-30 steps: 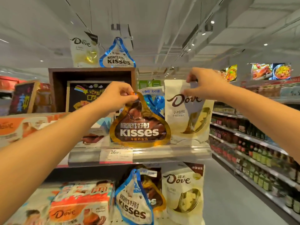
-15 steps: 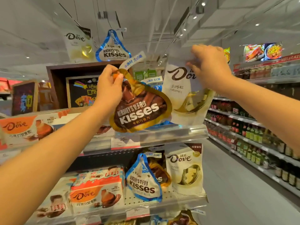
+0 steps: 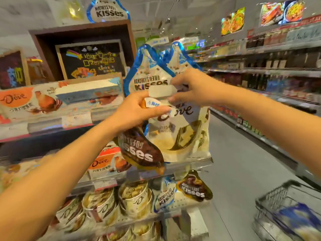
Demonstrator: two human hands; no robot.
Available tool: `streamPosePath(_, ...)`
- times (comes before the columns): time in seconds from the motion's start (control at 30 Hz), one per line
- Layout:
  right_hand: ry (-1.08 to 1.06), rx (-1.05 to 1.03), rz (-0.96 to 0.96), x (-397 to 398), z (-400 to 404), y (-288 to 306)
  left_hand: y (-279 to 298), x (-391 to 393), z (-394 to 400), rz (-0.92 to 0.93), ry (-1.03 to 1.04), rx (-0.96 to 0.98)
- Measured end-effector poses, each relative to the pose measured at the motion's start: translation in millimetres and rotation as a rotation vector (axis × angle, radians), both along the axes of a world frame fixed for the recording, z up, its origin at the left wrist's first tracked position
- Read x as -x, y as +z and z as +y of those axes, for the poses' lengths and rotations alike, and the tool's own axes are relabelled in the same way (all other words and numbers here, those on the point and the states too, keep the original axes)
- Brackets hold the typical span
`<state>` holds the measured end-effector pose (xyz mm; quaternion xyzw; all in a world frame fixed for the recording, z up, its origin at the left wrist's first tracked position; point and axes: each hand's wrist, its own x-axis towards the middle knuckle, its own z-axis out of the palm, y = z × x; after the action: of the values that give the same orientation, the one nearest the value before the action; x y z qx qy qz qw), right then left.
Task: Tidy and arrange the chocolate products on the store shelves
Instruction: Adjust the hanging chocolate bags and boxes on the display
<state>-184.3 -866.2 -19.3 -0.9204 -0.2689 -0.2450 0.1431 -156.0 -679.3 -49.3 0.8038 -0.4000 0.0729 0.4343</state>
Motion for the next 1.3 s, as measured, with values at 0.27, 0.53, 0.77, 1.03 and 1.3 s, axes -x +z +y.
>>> streamPosePath(0.27,0.053,-0.213,-0.067,-5.1,-2.2,-79.3,-66.2,3.8,-2.7,0.094,0.238,-0.117)
streamPosePath(0.53,-0.053,-0.65,-0.029,-16.8,-52.2,-170.7,-136.2,-11.9,-12.4,0.194,0.439,-0.106)
streamPosePath(0.77,-0.408,-0.895,0.101,-65.5,-72.1,-215.7,-160.6,-9.2,-1.1,0.292,0.463,0.061)
streamPosePath(1.03,-0.595,-1.149,0.296,-126.9,-72.9,-228.2,-167.1,-24.0,28.9,0.408,0.454,-0.043)
streamPosePath(1.3,-0.423,-1.346,0.4,-123.7,-72.5,-233.5,-167.0,-32.9,37.2,0.386,0.307,0.009)
